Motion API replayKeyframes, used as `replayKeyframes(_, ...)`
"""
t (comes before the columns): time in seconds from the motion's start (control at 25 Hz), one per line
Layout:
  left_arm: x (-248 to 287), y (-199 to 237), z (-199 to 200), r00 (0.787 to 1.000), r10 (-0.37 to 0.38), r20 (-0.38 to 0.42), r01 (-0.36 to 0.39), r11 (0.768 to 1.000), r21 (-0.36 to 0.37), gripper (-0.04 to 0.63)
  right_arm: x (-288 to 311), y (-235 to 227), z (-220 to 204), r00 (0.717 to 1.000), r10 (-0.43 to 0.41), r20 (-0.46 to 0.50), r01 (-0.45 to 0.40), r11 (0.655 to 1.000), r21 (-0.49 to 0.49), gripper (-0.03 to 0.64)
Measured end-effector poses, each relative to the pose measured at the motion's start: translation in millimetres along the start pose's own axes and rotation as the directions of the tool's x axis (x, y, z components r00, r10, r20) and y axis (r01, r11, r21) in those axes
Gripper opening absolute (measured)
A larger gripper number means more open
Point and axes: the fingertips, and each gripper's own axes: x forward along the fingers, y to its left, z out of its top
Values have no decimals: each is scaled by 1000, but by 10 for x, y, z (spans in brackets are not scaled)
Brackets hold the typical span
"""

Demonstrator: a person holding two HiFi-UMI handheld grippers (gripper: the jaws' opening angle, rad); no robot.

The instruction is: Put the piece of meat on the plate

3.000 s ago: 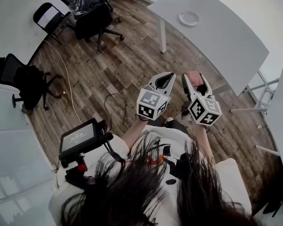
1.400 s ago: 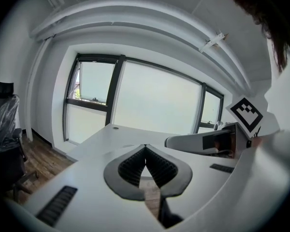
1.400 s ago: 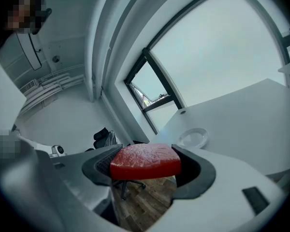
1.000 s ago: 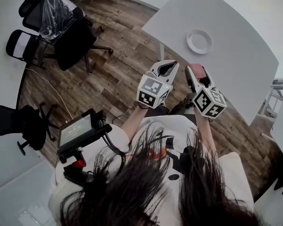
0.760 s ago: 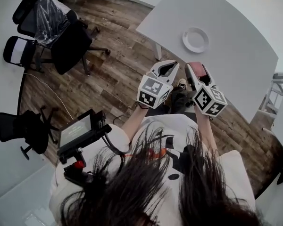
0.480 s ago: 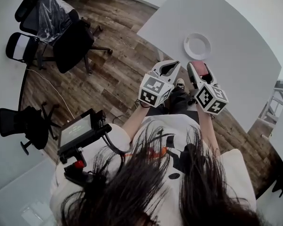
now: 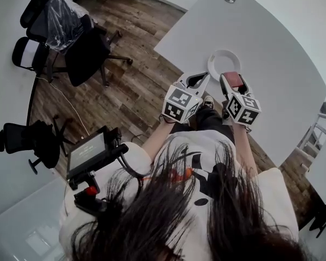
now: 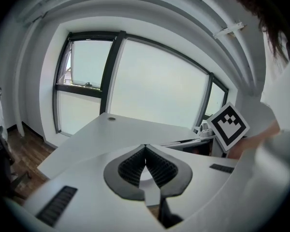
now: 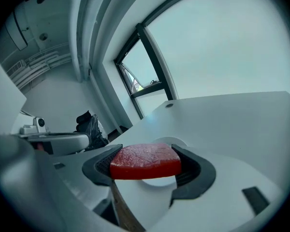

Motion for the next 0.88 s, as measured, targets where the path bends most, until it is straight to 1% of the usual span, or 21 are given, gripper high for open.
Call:
replayKeyframes(0.2,258,1,-58,998,-22,-51,21,1000,-8,5,240,-169,-162,995,-12,-95,2,995,-103,325)
replayKeyframes(0.36,513,173,-55,996,-38,-84,36,999,-27,5,595,-275,-192,987,-20,-162,-6,988,-155,325)
replayKeyframes(0.52,553,147,-97,993,-52,-103,50,998,-25,5,678,-321,-270,980,-32,-197,-6,981,-193,325)
replayKeyframes(0.72,586,105,-80,992,-61,-107,58,998,-23,5,722,-399,-353,968,-52,-244,-6,973,-231,325)
replayKeyframes(0.88,617,87,-48,992,-66,-106,64,998,-20,5,736,-431,-374,962,-69,-265,-12,956,-292,325)
